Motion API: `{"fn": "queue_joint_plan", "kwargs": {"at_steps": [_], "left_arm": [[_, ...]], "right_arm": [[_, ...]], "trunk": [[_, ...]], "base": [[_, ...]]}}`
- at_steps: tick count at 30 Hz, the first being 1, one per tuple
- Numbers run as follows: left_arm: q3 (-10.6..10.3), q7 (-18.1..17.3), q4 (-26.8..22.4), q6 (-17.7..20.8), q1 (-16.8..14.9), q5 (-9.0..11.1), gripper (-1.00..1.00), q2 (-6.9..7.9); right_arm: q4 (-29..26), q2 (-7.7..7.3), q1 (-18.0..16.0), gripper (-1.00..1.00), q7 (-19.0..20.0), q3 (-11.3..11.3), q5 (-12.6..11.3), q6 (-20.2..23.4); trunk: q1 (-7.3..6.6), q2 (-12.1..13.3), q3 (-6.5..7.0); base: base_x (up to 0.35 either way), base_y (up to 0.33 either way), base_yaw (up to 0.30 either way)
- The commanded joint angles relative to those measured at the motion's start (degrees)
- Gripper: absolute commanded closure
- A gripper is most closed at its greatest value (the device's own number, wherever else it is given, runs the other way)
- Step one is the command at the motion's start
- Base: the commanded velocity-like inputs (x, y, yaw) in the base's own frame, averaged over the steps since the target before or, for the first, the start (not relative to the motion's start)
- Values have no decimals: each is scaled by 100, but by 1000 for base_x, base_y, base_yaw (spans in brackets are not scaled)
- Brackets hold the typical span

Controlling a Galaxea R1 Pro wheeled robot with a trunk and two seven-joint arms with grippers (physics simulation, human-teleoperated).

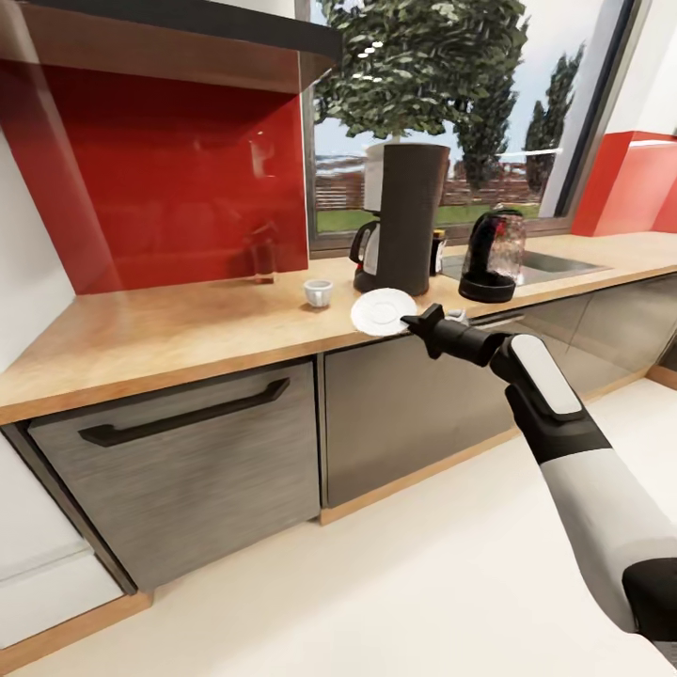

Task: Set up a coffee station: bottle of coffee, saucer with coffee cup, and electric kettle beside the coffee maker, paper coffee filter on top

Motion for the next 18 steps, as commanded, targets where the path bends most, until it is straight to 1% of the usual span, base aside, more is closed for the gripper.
{"fn": "queue_joint_plan", "kwargs": {"at_steps": [1,4,6,9,15,18], "left_arm": [[-48,-10,-6,6,-2,48,-100,3],[-48,-10,-6,6,-2,48,-100,3],[-48,-10,-6,6,-2,48,-100,3],[-48,-10,-6,6,-2,48,-100,3],[-48,-10,-6,6,-2,48,-100,3],[-48,-10,-6,6,-2,48,-100,3]], "right_arm": [[5,22,-5,100,-102,8,-67,-19],[18,95,-5,100,-352,8,-75,-33],[20,122,-5,100,-414,8,-100,-36],[49,209,-5,100,-535,9,-232,-42],[159,233,-5,100,-829,5,-272,-48],[177,236,-5,100,-866,2,-276,-49]], "trunk": [[0,-2,-6],[0,-2,-6],[0,-2,-6],[0,-2,-6],[0,-2,-6],[0,-2,-6]], "base": [[48,0,0],[89,0,0],[194,0,0],[175,0,0],[29,0,0],[4,0,0]]}}
